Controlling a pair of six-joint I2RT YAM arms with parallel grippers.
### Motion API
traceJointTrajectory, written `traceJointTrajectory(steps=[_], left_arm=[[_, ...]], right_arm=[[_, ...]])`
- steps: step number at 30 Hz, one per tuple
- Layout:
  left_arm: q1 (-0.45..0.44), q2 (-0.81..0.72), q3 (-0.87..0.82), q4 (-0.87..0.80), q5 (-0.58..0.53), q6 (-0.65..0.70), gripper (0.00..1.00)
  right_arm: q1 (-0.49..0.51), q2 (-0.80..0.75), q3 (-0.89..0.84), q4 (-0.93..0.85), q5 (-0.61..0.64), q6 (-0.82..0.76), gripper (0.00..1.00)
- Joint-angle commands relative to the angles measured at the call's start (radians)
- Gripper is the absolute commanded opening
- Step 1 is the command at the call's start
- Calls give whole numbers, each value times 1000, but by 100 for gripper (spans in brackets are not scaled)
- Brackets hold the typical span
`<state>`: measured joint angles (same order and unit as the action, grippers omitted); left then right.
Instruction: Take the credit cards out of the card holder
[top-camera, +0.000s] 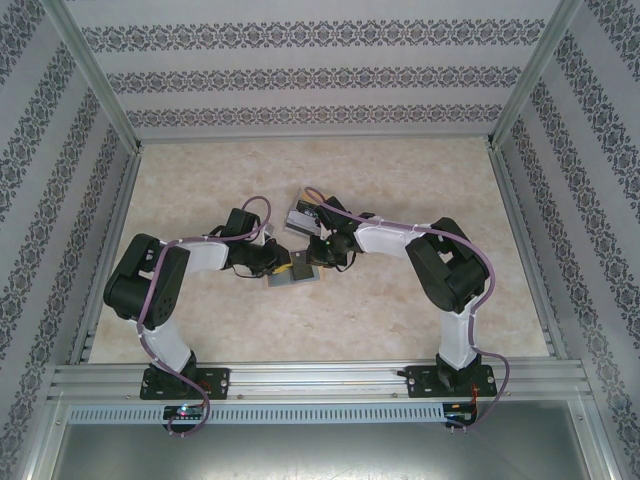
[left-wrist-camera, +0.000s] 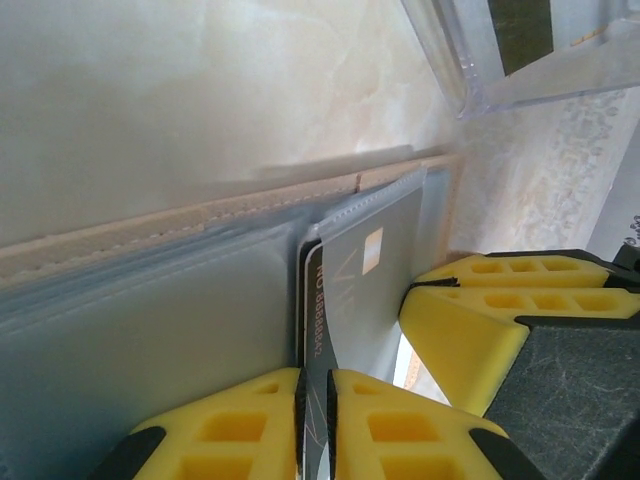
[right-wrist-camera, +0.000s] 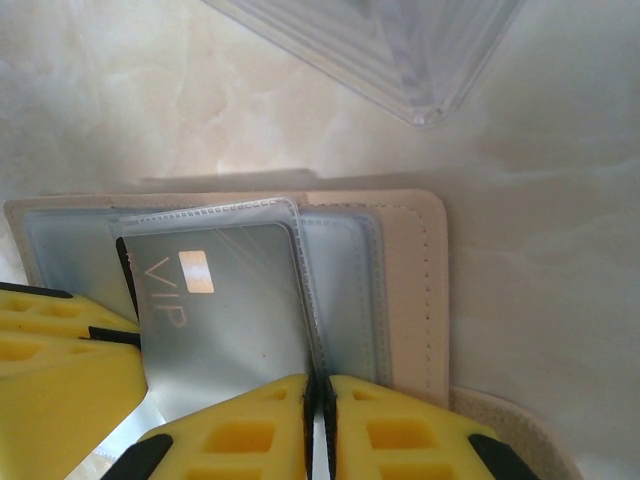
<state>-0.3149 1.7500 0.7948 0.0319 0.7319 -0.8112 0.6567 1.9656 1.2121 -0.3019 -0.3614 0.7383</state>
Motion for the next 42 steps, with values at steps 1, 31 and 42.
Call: traceJointTrajectory(steps=[1, 31, 42], left_arm=[[-12, 40, 13, -5, -22, -11, 19], [-40, 61, 77, -60, 3, 45, 18], [-40, 65, 42, 59, 63, 8, 12]], right_arm=[[7, 50, -40, -46, -9, 14, 16], [9, 50, -47, -18, -29, 18, 16], [2, 44, -74, 45, -81, 47, 16]])
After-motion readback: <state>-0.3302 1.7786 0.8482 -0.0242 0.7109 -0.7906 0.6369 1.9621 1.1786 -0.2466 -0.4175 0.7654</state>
